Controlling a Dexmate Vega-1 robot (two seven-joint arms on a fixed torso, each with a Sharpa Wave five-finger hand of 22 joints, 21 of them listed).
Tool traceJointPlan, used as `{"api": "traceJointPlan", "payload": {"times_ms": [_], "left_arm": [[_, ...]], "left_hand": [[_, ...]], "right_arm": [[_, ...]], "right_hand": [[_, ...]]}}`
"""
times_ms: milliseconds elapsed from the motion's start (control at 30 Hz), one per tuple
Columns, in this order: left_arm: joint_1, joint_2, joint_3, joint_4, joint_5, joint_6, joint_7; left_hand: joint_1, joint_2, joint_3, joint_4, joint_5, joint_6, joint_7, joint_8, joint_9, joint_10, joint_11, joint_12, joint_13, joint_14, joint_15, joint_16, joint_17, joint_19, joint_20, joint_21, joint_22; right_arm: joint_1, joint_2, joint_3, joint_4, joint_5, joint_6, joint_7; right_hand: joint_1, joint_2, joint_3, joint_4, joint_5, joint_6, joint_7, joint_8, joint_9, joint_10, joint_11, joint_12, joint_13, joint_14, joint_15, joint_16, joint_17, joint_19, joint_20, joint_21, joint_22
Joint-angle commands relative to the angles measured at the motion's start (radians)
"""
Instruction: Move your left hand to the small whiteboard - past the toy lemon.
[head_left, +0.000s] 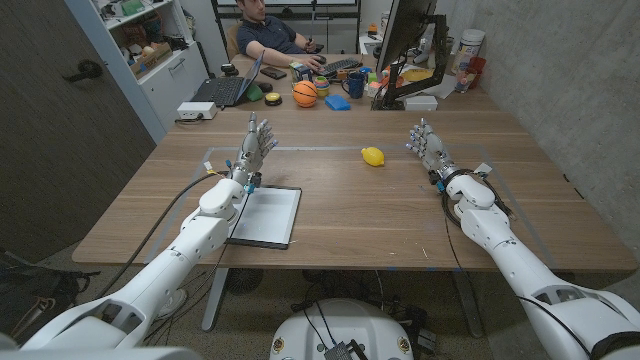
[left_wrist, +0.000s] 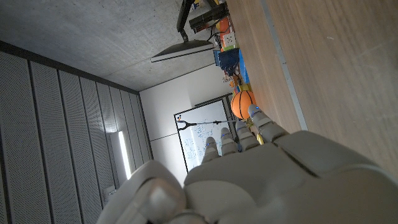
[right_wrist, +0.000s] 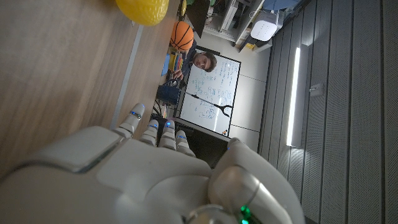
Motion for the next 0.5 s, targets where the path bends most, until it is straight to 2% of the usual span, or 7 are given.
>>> {"api": "traceJointPlan", "payload": {"times_ms": [33,500], "left_arm": [[-0.001,-0.002,-0.003,0.009,-0.002,-0.004,0.001],[-0.011,-0.006,-0.003,0.024,-0.005,-0.003,-0.007]], "left_hand": [[0.003,0.015,-0.008,0.002,0.004,-0.007,-0.001,0.005,0.005,-0.011,-0.001,0.005,0.004,-0.006,0.003,0.002,0.005,0.010,0.001,-0.005,0.004],[0.004,0.015,-0.011,0.002,0.005,-0.007,-0.001,0.006,0.005,-0.011,0.001,0.005,0.004,-0.005,0.002,0.002,0.005,0.010,0.001,-0.007,0.004]], "right_arm": [[0.017,0.007,-0.006,0.022,-0.005,0.003,0.007],[0.022,0.012,-0.007,0.033,-0.008,0.005,0.005]], "right_hand": [[-0.006,0.011,-0.001,0.003,0.004,-0.004,0.004,0.007,0.003,-0.001,0.004,0.001,0.005,0.003,-0.002,-0.005,0.003,0.001,-0.002,-0.002,0.003],[-0.007,0.011,-0.001,0.003,0.004,-0.005,0.003,0.007,0.003,-0.001,0.005,0.001,0.005,0.002,-0.002,-0.006,0.003,0.001,-0.002,-0.005,0.003]]}}
